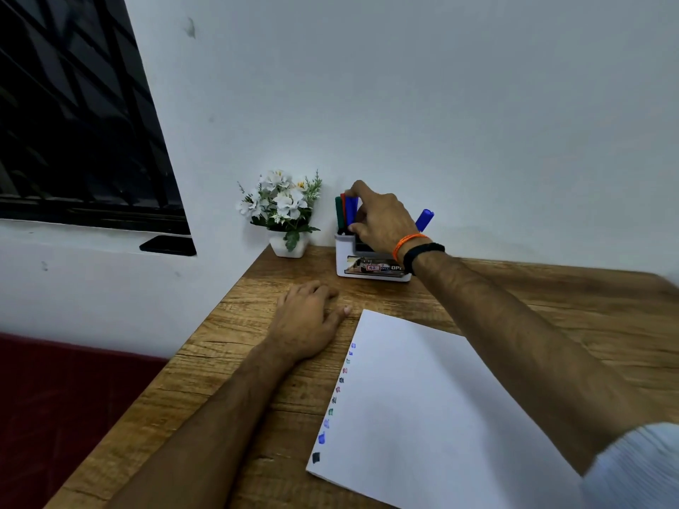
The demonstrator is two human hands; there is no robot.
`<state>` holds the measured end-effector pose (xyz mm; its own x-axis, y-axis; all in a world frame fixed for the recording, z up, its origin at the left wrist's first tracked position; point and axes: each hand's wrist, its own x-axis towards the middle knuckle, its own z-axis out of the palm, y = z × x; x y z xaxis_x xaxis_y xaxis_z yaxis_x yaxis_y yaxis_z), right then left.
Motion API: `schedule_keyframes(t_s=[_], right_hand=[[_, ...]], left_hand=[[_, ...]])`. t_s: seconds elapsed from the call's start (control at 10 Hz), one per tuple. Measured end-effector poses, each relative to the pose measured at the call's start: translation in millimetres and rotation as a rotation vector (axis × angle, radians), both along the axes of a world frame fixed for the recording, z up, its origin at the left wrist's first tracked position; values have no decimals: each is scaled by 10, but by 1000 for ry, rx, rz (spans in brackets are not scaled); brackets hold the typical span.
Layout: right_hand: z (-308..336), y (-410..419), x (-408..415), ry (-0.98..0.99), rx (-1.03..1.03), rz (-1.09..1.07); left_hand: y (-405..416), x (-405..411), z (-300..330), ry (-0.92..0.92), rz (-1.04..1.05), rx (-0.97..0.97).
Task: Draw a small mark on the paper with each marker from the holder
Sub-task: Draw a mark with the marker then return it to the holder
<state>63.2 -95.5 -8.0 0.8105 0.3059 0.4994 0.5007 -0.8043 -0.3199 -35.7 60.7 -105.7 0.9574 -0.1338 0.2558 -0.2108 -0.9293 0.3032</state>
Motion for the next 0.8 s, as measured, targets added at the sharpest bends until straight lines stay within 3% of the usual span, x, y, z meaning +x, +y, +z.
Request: schedule_keyframes(t_s=[0.8], right_hand=[[-36,-297,-613,36,-22,37]], left_hand=[[26,0,28,25,-39,-25]])
